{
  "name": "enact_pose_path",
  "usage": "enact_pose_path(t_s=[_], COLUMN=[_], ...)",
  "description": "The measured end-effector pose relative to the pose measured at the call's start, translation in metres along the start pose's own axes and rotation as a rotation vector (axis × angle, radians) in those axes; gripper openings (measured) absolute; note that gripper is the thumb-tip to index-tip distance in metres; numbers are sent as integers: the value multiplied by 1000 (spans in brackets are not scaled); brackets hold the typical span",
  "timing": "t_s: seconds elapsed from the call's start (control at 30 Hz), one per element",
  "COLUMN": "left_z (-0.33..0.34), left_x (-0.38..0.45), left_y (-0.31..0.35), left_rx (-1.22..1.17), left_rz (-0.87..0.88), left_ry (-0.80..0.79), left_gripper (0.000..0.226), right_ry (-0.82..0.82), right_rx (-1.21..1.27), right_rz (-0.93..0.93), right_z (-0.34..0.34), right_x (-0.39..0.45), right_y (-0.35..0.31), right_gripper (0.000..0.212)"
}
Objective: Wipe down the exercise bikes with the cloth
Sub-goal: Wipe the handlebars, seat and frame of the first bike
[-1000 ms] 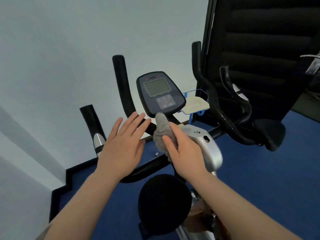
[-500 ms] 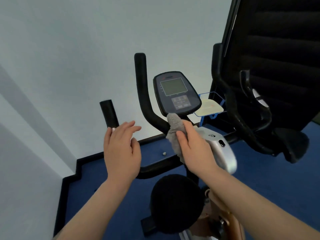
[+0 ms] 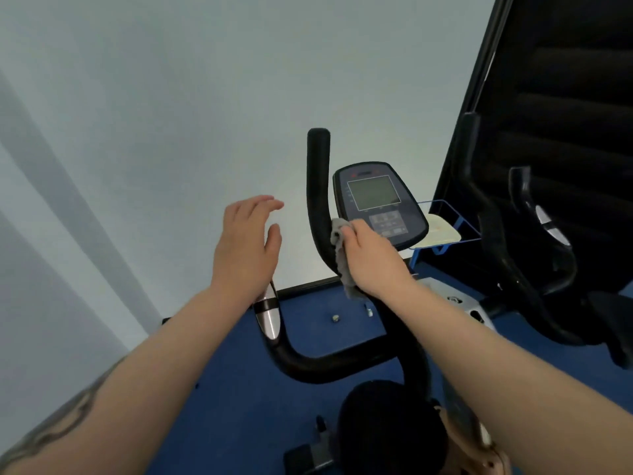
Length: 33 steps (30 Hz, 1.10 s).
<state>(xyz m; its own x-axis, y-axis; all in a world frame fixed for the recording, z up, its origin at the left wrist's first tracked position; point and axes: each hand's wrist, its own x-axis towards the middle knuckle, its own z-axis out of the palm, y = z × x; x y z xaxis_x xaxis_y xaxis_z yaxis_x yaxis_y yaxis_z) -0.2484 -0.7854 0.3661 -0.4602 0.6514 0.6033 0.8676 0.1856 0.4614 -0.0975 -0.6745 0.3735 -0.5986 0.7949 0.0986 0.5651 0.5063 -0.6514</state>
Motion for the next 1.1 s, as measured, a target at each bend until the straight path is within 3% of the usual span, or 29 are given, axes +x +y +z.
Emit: enact_pose_path(t_s=[0.13, 0.2, 0.3, 0.43, 0.57, 0.67, 0.77, 0.93, 1.1], left_z=[6, 10, 14, 14, 17, 19, 21, 20, 21], left_x=[1, -3, -4, -4, -4, -2, -2, -1, -2], left_y=[-9, -8, -5, -9, -9, -12, -15, -14, -13], left_rx=[-245, -435, -603, -614, -662, -743, -773, -777, -781], left_rz=[-170, -297, -431, -447, -464, -520, -540, -536, -542], left_ry=[104, 148, 165, 139, 141, 156, 149, 139, 134], left_gripper=[24, 22, 21, 17, 19, 17, 8, 4, 6], right_ry=[112, 63, 10, 116, 20, -19, 96, 15, 32], right_rx=[-55, -123, 18, 178, -30, 35, 260, 141, 470], right_rz=[-50, -52, 47, 20, -14, 2, -18, -69, -144], right_z=[13, 8, -4, 9, 14, 2, 9, 14, 9], right_x=[-10, -22, 6, 25, 8, 26, 43, 40, 50], right_y=[-3, 7, -1, -25, -9, -8, -23, -10, -12], right_gripper=[26, 27, 35, 33, 33, 37, 30, 31, 16])
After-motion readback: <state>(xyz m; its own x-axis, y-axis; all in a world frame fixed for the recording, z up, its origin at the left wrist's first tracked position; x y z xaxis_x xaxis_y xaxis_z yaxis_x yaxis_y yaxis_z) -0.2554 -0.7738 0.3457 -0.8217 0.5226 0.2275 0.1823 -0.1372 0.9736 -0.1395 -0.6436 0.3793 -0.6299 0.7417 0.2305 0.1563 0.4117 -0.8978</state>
